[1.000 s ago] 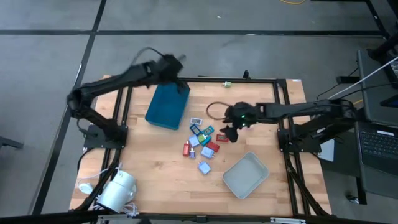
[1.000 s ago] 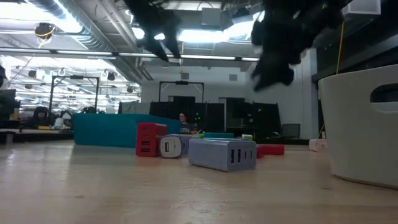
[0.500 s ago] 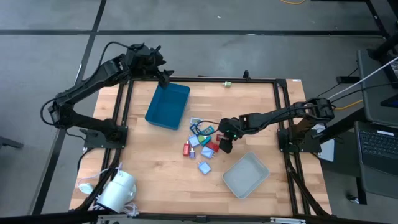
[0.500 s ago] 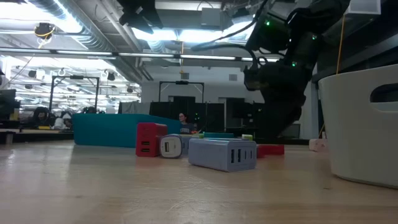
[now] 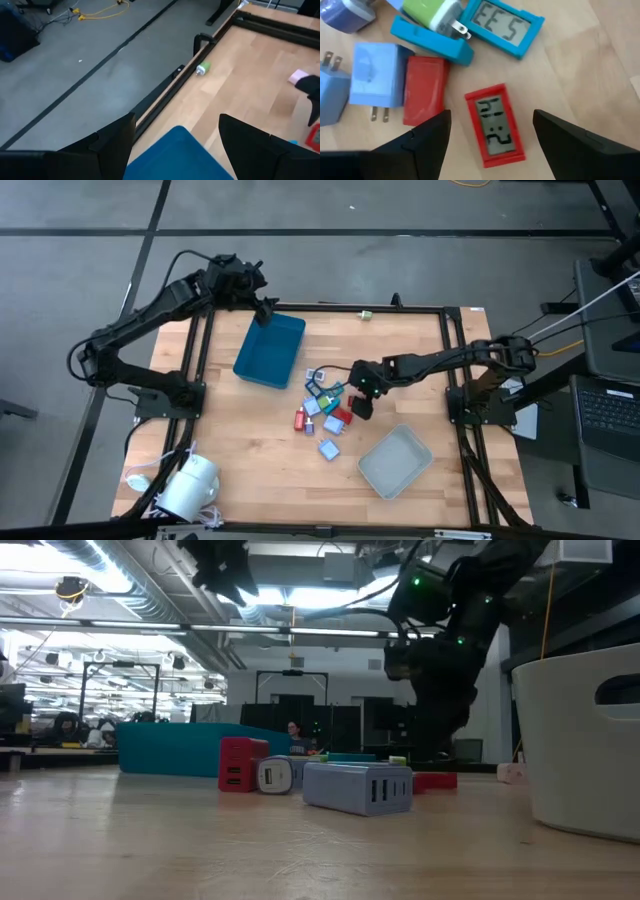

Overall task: Pick & Place Office items
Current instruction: Put the top red digital clock into the gray bin

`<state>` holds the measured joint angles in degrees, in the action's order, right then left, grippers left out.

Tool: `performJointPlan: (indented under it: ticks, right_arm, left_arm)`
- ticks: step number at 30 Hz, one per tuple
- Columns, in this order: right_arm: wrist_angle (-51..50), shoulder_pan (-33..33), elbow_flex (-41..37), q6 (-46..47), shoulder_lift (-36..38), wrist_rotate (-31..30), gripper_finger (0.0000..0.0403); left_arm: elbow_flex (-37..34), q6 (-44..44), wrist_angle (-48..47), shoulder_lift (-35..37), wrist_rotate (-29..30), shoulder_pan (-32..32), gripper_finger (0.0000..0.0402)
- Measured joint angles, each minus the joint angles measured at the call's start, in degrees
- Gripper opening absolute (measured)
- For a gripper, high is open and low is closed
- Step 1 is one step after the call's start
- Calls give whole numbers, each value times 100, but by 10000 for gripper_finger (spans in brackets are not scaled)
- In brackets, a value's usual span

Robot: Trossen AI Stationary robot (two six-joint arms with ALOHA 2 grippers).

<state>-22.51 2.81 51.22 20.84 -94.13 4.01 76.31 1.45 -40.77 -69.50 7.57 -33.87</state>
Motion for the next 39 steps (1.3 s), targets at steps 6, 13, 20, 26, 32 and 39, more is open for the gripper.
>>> performJointPlan:
  ticks: [6, 13, 20, 26, 32, 39]
  right_arm:
    - [-247, 246, 0, -339, -203, 268, 288]
    - [-196, 222, 12, -373, -468, 437, 288]
    - [-198, 104, 26, -321, -620, 350, 288]
    - [-164, 87, 26, -204, -640, 270, 288]
    - [-133, 76, 27, -121, -729, 49, 288]
    - [-147, 74, 26, -21, -749, -253, 263]
  left_arm:
    - [-280, -68, 66, -2, -3, 0, 281]
    - [-373, -100, 76, -4, -28, 0, 281]
    - [-373, -172, 124, -4, -131, 0, 281]
    - [-373, -130, 174, -4, -198, 0, 281]
    - [-373, -82, 170, -4, -232, 0, 281]
    - [-373, -73, 164, -4, -275, 0, 281]
